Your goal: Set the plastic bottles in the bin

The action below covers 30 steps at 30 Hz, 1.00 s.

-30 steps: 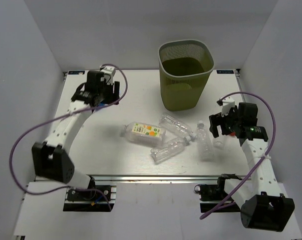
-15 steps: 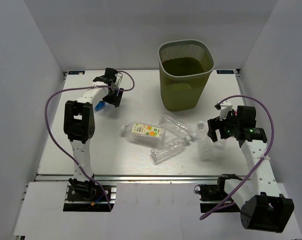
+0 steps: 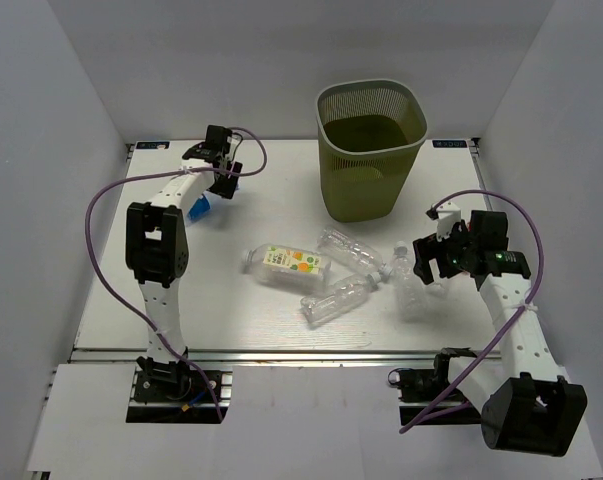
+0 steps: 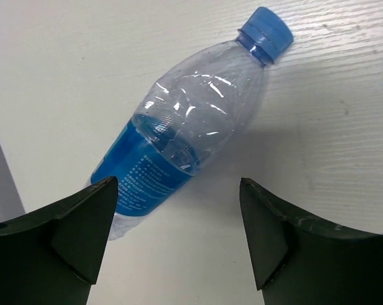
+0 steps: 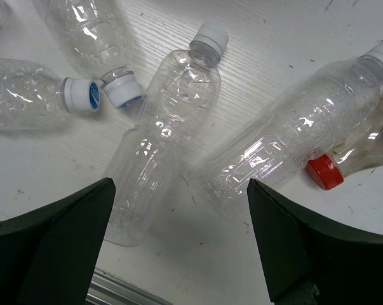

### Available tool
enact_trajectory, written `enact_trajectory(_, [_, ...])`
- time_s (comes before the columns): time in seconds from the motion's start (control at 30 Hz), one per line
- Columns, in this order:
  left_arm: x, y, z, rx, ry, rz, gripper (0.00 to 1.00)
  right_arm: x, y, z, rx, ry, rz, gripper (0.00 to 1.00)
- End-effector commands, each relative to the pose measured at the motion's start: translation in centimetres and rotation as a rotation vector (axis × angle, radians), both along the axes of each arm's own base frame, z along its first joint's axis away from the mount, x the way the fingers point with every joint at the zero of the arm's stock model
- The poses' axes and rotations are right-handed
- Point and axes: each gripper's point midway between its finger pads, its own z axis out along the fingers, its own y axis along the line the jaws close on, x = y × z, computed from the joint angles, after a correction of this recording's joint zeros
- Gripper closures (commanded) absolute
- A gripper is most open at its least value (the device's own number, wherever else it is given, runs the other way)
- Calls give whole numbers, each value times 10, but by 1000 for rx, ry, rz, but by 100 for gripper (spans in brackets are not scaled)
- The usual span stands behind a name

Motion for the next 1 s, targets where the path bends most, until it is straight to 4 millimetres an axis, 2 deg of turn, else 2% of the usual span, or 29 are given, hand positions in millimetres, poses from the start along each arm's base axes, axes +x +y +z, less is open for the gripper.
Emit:
enact_trajectory(0.0, [6,15,11,81,-36,-12,13,0,1,3,8,6,-2,10])
enact_trajectory(0.1, [8,19,9,105,-35,-9,12,-1,2,5,14,10,-3,10])
enact_trajectory(0.2, [6,32,-7,135,-8,11,12,0,4,9,32,10,-1,10])
enact_trajectory(0.33, [0,39,-36,150,43,8,10,-3,11,12,61,16,25,10])
enact_trajectory(0.37, [-6,43,-51,145,81,9,10,-3,12,15,66,9,30,10])
enact_trajectory(0.53, [-10,32,-67,79,104,-14,12,-10,29,34,120,-51,129,10])
enact_trajectory(0.67, [-14,27,-75,25,118,-19,20,-20,47,53,157,-140,280,10])
enact_trajectory(0.7, [-20,26,-81,18,145,-26,24,-22,50,53,163,-146,304,12])
enact_trajectory(0.73, [-22,22,-79,-3,145,-39,35,-28,52,55,135,-169,381,12])
enact_trajectory(0.77, [-25,19,-77,-25,150,-35,44,-36,65,61,188,-195,468,13])
enact_trajectory(0.8, [-31,14,-79,-58,169,-43,53,-41,69,62,194,-205,516,15])
enact_trajectory(0.83, [-33,4,-75,-72,170,-67,70,-52,72,57,143,-248,647,15])
enact_trajectory(0.87, [-38,-5,-66,-96,165,-78,84,-60,82,62,181,-291,724,15])
enact_trajectory(0.9, [-40,-13,-59,-141,159,-85,100,-68,84,57,181,-296,770,15])
enact_trajectory(0.93, [-46,-18,-52,-179,169,-86,100,-68,86,55,122,-379,875,15])
enact_trajectory(0.97, [-53,-32,-31,-265,137,-107,100,-70,88,50,67,-450,988,15])
